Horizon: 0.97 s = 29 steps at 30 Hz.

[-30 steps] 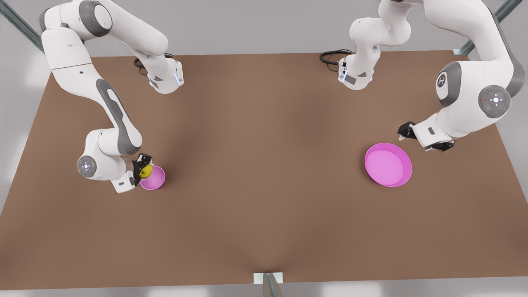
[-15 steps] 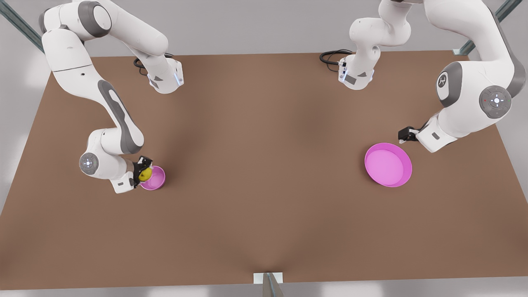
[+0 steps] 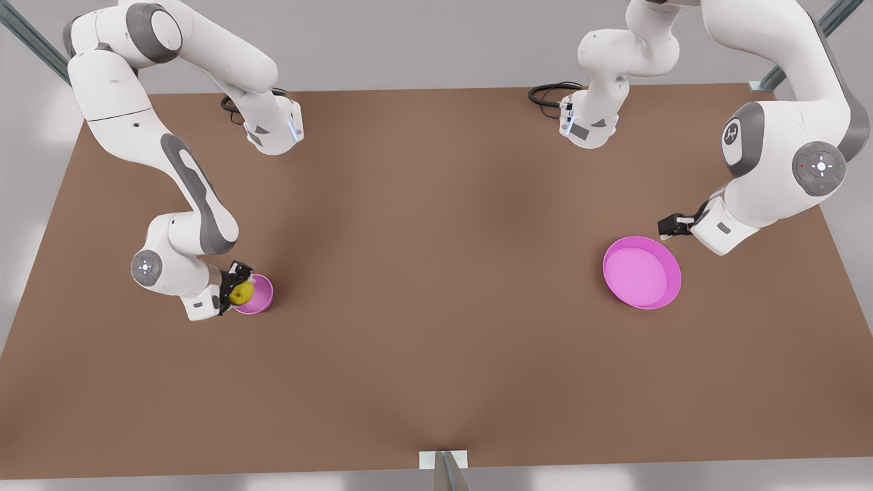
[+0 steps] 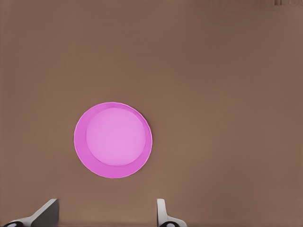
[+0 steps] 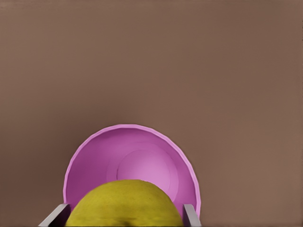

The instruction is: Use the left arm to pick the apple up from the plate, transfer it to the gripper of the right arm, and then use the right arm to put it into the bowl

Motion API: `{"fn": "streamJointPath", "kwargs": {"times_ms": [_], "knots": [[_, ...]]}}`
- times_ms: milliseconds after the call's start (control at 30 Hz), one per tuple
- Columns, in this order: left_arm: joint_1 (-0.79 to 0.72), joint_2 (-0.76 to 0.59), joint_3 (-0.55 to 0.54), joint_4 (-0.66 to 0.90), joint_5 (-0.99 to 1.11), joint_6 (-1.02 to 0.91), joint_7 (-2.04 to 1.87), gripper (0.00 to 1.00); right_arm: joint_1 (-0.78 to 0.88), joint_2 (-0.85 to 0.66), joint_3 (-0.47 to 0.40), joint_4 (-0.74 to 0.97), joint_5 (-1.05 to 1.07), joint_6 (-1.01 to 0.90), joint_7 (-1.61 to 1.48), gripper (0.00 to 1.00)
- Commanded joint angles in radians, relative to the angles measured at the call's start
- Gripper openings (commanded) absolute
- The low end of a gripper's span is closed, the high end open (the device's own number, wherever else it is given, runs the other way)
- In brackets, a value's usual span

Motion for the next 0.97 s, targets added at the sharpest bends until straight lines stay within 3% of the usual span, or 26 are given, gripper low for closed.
{"fn": "streamJointPath", "kwargs": {"times_ms": [0, 167, 233, 267, 367, 400, 433, 467, 500, 633, 733, 867, 933], "knots": [[0.000, -0.001, 0.000, 0.000, 0.001, 0.000, -0.089, 1.00, 0.000, -0.001, 0.002, 0.000, -0.001, 0.012, 0.029, 1.00], [0.000, -0.001, 0.000, 0.000, 0.001, 0.000, -0.087, 1.00, 0.001, -0.004, 0.004, 0.011, -0.001, 0.000, 0.032, 1.00], [0.000, -0.001, 0.000, 0.000, 0.001, 0.000, -0.087, 1.00, 0.018, -0.010, 0.039, 0.201, -0.003, -0.175, 0.062, 1.00], [0.000, -0.001, 0.000, 0.000, 0.001, 0.000, -0.087, 1.00, 0.059, -0.010, 0.039, 0.386, -0.020, -0.342, 0.159, 1.00], [0.002, -0.001, 0.000, 0.000, 0.001, 0.000, -0.085, 1.00, 0.107, -0.064, 0.085, 0.638, -0.095, -0.488, 0.364, 1.00], [0.002, -0.001, 0.000, 0.007, -0.001, 0.000, -0.085, 1.00, 0.243, -0.183, -0.053, 0.691, -0.093, -0.577, 0.489, 1.00], [0.002, 0.001, 0.000, 0.010, -0.001, 0.000, -0.085, 1.00, 0.434, -0.256, -0.270, 0.683, -0.078, -0.591, 0.670, 1.00], [0.003, 0.001, 0.000, 0.016, -0.001, 0.000, -0.089, 1.00, 0.500, -0.311, -0.384, 0.628, 0.008, -0.626, 0.793, 1.00], [0.002, 0.002, 0.000, 0.016, -0.001, 0.001, -0.089, 1.00, 0.529, -0.377, -0.430, 0.528, 0.029, -0.622, 0.914, 1.00], [0.003, 0.062, 0.000, 0.100, 0.001, -0.034, -0.089, 1.00, 0.506, -0.309, -0.469, 0.522, 0.082, -0.637, 0.983, 1.00], [0.003, 0.063, 0.000, 0.100, 0.001, -0.034, -0.089, 1.00, 0.508, -0.220, -0.489, 0.660, 0.095, -0.770, 1.050, 1.00], [0.002, 0.065, 0.000, 0.102, 0.002, -0.034, -0.089, 1.00, 0.520, -0.227, -0.499, 0.671, 0.095, -0.724, 1.049, 1.00], [0.002, 0.065, 0.000, 0.102, 0.002, -0.034, -0.089, 1.00, 0.607, -0.269, -0.582, 0.662, 0.097, -0.731, 1.058, 1.00]]}}
